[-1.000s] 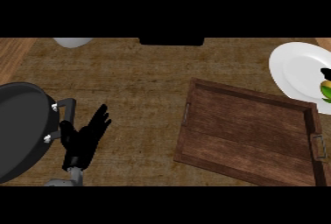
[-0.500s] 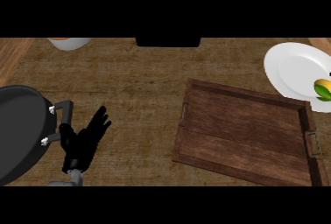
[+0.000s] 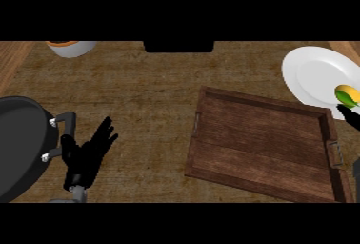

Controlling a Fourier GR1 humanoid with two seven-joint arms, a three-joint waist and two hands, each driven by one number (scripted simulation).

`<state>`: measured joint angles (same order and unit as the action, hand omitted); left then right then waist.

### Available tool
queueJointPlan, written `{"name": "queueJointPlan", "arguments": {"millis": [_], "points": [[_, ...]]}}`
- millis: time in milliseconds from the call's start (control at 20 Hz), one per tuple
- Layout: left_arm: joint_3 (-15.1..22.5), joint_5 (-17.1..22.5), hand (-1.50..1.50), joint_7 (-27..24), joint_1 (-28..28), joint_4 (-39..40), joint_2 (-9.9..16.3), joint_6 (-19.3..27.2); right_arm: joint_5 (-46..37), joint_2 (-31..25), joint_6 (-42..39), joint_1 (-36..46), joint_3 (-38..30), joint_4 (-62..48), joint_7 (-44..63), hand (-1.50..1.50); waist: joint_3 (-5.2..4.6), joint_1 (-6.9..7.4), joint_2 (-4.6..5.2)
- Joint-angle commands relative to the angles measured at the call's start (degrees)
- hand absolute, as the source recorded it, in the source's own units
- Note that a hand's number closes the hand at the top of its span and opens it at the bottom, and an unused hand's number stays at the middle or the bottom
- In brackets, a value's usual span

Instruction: Pick the lemon from the tray and place it in the plate

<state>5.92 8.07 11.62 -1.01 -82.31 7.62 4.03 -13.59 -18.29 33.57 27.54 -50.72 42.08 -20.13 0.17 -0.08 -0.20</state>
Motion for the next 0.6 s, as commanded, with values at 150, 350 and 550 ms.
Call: {"name": "queueJointPlan", "arguments": {"millis": [150,350,550], "points": [[-1.08,-1.34,0.00,1.85,3.71,3.12,-0.55,0.76,-2.99,10.47,2.79,-9.95,9.95,16.20,7.10,-1.50,-0.24,-0.63,0.01],[0.41,-2.02,0.00,1.01,-2.30,-2.55,-1.25,0.18,-5.23,12.22,5.72,-13.98,15.31,23.67,15.07,-1.50,-0.19,0.05,0.10],[0.35,-3.27,0.00,1.06,-0.23,0.41,-2.76,0.56,-3.68,10.92,5.81,-17.10,16.75,23.38,14.50,-1.50,-0.17,0.08,0.19]]}}
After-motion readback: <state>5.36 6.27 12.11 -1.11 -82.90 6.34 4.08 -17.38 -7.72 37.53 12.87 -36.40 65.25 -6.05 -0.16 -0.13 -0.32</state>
